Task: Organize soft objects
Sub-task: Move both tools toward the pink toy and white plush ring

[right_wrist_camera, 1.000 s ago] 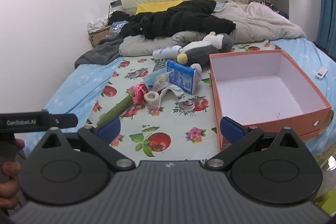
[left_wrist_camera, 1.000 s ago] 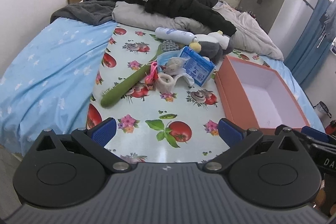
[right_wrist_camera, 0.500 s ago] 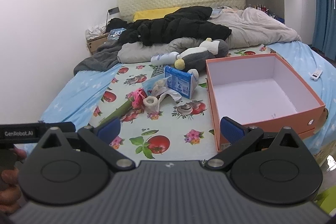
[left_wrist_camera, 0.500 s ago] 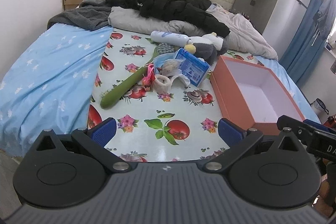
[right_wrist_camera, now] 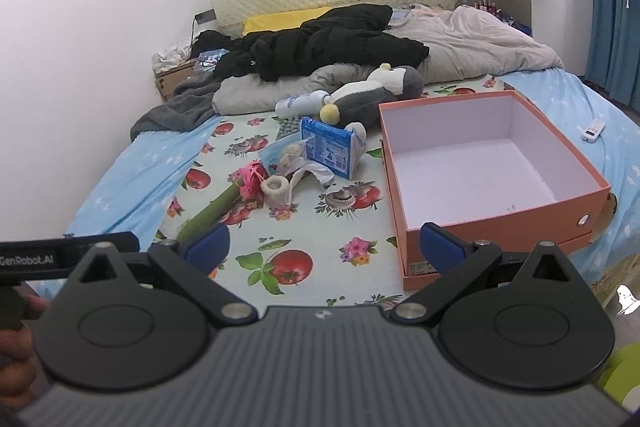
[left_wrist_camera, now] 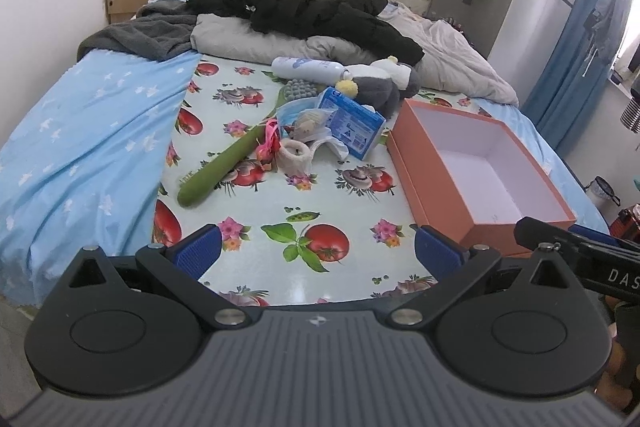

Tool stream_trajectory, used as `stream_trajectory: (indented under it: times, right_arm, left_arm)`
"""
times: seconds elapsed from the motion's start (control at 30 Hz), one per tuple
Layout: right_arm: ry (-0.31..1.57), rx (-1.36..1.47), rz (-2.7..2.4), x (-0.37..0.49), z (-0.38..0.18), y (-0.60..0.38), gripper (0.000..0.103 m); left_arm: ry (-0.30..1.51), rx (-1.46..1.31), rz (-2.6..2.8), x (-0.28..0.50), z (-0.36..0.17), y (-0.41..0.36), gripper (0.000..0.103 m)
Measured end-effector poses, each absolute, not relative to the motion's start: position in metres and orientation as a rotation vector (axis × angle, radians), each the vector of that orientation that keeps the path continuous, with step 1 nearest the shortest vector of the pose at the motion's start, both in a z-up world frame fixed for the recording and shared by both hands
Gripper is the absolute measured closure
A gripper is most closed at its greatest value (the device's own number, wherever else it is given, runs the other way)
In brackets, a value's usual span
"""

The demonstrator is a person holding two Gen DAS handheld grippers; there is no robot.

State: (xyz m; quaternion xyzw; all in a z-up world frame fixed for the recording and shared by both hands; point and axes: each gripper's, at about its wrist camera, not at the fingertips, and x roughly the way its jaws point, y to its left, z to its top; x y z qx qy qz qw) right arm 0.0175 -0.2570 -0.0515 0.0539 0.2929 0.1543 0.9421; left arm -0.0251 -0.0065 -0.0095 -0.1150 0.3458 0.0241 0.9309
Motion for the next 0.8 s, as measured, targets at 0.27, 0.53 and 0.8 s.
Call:
stream_trajectory:
  times: [0.27,0.53,0.8]
  right_arm:
    - [0.612,0.103,0.319,0.021,-0.054,-0.251,0.0]
    - [0.63,0.086,0.346,0.022,-0.059,-0.246,0.005]
    - [0.644,0.085,0.358,0.025,-0.065,-0.243,0.01]
  left_arm:
    - [0.721,-0.262,0.04,-0.021,-0.015,0.001,0.0]
    - [0.729,-0.25,0.042,-0.019,-0.017,0.001,0.0]
    - [0.741,-0.243,0.053,-0.015,-0.02,0.005,0.0]
